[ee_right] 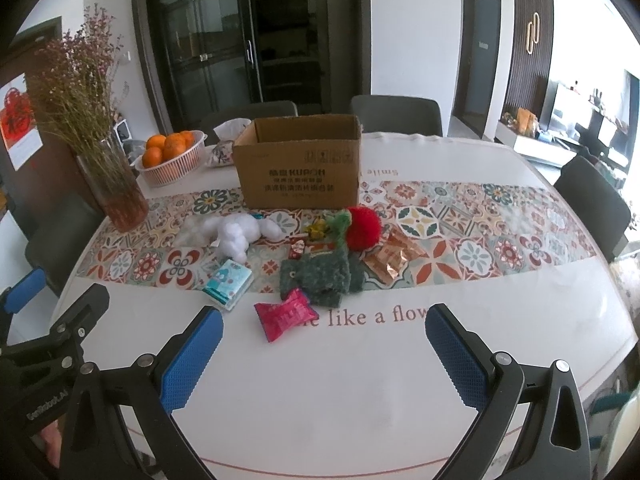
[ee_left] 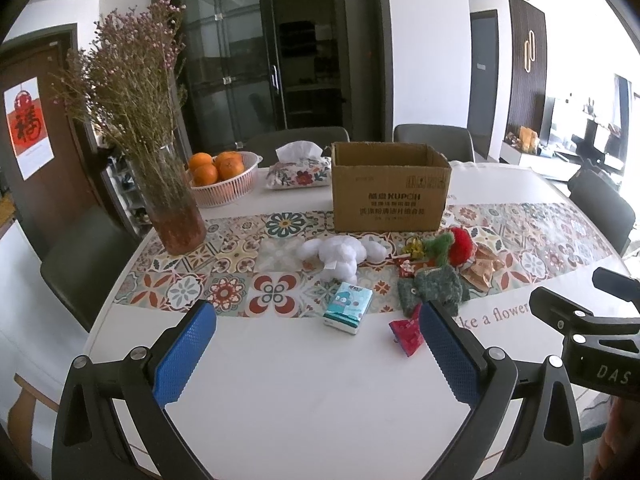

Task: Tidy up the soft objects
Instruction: 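Grasp the green knitted mitten with the right tool while the left tool grasps the blue tissue pack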

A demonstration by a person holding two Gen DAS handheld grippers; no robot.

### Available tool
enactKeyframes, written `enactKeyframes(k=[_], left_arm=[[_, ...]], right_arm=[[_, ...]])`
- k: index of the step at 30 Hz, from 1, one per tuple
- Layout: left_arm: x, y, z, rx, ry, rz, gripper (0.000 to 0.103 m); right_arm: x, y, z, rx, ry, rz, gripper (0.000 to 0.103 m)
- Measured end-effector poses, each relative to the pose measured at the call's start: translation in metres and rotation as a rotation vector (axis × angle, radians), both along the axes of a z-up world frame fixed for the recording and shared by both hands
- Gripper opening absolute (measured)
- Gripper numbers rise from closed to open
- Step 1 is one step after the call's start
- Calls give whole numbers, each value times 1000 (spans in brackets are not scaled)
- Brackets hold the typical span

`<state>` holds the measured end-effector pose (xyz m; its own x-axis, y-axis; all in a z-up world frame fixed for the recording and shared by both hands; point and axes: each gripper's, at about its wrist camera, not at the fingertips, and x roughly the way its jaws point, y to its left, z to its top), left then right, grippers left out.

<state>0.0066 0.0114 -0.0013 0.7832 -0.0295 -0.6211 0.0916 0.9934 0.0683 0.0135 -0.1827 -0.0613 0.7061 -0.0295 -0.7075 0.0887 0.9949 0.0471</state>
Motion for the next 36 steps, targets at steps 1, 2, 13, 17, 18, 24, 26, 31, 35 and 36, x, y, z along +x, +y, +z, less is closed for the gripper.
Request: enactKeyframes(k=[1,2,13,17,18,24,26,31,35,36], left_arm=[[1,1,-1,0,5,-5,103],[1,2,-3,0,11,-13,103],[24,8,-28,11,98,-96,103],[35,2,-38,-14,149,-108,103],[38,0,-40,-20,159,-109,103],[57,-14,-54,-30,221,-76,102],[62,-20,-59,-17,221,-67,102],[74,-26,-75,-11,247,-58,99],[91,-26,-86,-16,292,-78,99],[96,-27,-90,-9,297,-85,99]], right_arm=[[2,0,0,5,5,-4,102],[5,1,1,9,13,-9,102],[29,2,-15,36,52,-43,102],[45,-3,-22,55,72,0,102],[49,-5,-24,56,75,11,102],[78,-14,-37,63,100,100,102],[87,-15,-42,65,103,124,102],[112,-15,-58,59,142,145,102],[129,-12,-71,61,170,168,102],[133,-12,-75,63,182,165,102]])
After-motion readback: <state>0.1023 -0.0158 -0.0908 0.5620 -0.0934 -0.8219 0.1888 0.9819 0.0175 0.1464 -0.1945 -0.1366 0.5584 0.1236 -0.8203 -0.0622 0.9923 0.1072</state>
